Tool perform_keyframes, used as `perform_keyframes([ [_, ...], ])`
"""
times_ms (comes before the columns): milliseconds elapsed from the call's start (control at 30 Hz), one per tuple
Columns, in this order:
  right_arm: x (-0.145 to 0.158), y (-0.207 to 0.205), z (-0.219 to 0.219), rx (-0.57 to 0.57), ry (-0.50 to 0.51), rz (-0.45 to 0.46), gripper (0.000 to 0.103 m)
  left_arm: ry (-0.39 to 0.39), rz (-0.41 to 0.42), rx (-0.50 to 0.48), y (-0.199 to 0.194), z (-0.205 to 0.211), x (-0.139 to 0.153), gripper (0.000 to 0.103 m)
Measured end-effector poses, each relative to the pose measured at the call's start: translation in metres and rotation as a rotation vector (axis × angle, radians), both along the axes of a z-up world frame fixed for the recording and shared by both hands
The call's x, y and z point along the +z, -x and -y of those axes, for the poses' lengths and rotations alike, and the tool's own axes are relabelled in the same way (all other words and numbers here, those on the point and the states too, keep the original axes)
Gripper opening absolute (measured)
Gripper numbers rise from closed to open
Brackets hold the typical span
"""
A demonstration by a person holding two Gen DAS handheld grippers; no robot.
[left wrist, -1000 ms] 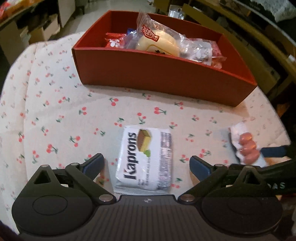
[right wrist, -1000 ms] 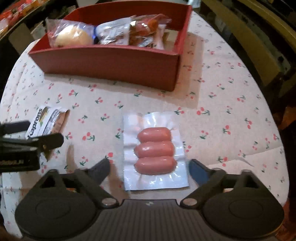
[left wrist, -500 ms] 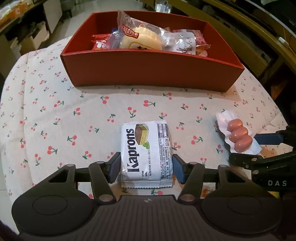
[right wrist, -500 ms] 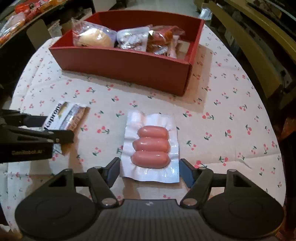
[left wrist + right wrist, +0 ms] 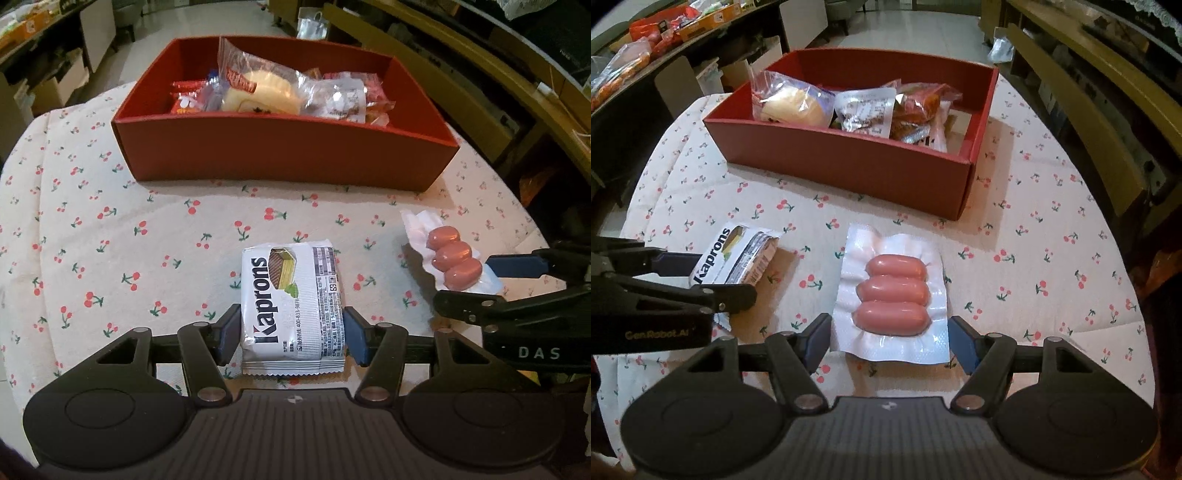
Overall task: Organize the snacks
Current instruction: 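Carry the Kaprons packet and sausage pack over the red box with both tools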
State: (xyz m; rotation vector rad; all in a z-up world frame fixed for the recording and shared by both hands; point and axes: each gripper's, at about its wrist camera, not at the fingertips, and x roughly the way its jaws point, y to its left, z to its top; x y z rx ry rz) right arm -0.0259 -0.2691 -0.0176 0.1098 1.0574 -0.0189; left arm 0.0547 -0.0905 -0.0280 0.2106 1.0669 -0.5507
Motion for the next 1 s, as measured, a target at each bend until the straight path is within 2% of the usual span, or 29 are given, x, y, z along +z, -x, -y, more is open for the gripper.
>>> perform_keyframes([
  [467,0.034,-0.004,-0.002,-0.024,0.025,0.127,0.073,0.100,0.112,0.012,-0.002,0.005,0.040,0.064],
  [1000,0.061,-0.026,0.004,-0.075,0.061,0.223,0.073,0.129,0.201,0.024,-0.025,0.015,0.067,0.064],
])
